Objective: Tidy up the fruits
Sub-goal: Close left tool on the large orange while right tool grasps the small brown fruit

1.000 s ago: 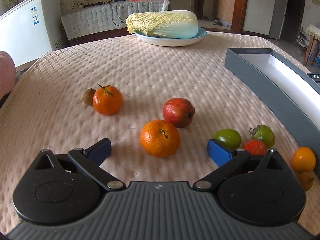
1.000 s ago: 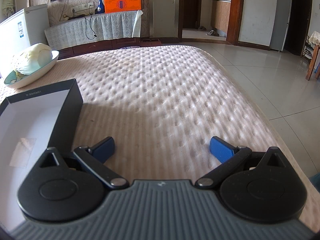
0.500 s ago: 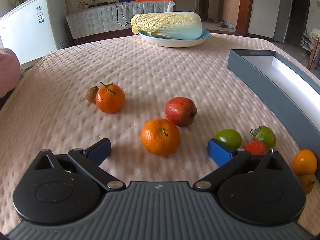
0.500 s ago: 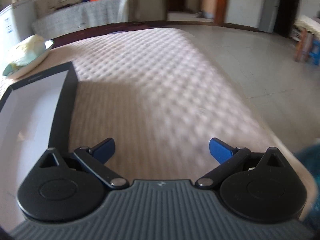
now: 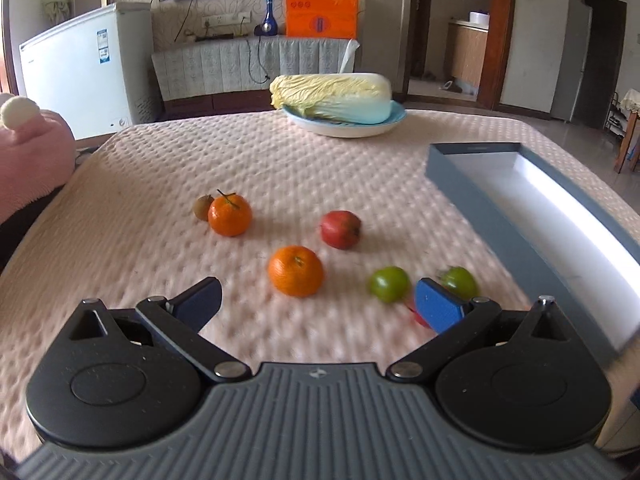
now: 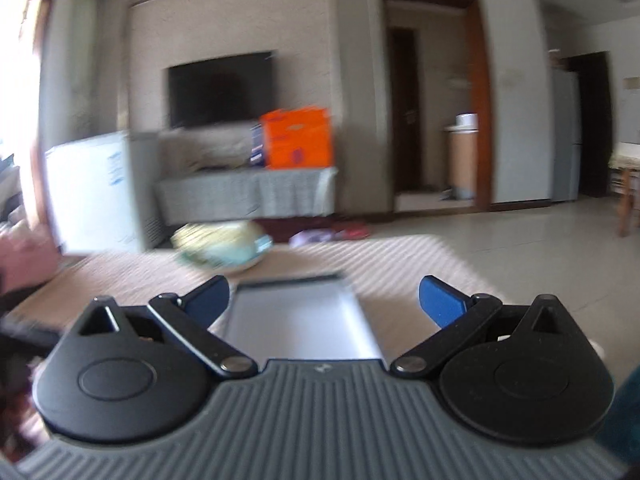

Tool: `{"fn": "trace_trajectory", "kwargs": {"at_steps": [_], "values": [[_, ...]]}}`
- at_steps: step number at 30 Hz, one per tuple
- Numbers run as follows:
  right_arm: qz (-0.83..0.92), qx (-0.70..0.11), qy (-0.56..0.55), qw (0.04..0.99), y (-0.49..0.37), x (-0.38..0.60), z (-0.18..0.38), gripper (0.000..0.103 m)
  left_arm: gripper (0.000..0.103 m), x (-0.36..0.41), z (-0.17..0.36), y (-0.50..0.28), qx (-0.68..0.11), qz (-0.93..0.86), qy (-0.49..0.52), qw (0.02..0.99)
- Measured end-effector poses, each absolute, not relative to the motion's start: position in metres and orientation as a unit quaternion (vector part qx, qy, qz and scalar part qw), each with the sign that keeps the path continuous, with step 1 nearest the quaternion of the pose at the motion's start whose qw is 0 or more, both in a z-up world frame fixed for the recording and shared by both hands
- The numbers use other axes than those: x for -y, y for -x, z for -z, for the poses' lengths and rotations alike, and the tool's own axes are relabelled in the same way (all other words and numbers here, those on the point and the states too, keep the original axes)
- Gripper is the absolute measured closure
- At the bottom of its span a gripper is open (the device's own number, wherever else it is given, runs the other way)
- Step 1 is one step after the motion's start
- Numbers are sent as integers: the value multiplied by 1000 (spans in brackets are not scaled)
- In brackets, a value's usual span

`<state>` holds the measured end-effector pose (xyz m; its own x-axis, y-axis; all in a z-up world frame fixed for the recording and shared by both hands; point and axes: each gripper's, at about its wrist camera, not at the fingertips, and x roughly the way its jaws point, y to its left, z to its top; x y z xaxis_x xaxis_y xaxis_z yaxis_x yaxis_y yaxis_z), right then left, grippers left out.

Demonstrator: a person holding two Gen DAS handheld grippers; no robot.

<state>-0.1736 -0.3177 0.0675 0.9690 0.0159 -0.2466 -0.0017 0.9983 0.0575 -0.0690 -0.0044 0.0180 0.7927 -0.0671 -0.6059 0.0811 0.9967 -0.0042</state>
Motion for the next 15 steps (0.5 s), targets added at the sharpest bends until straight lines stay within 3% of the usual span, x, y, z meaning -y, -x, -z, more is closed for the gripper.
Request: {"fn": "trace_trajectory", "kwargs": {"at_steps": [7, 10, 12, 15], "values": [[-118, -161, 68, 978, 199, 256, -50, 1, 0, 15, -26, 123, -309, 33, 9, 950], [-154, -190, 67, 967, 203, 243, -45, 14, 0, 21, -25, 140, -303, 45, 2, 952], [-178, -206, 68, 960, 210, 232, -40, 31, 2, 25, -22, 143, -304, 57, -7, 951], [-194, -225, 71, 952, 213, 226, -33, 40, 7, 25, -17, 140, -313, 69, -8, 947]]}}
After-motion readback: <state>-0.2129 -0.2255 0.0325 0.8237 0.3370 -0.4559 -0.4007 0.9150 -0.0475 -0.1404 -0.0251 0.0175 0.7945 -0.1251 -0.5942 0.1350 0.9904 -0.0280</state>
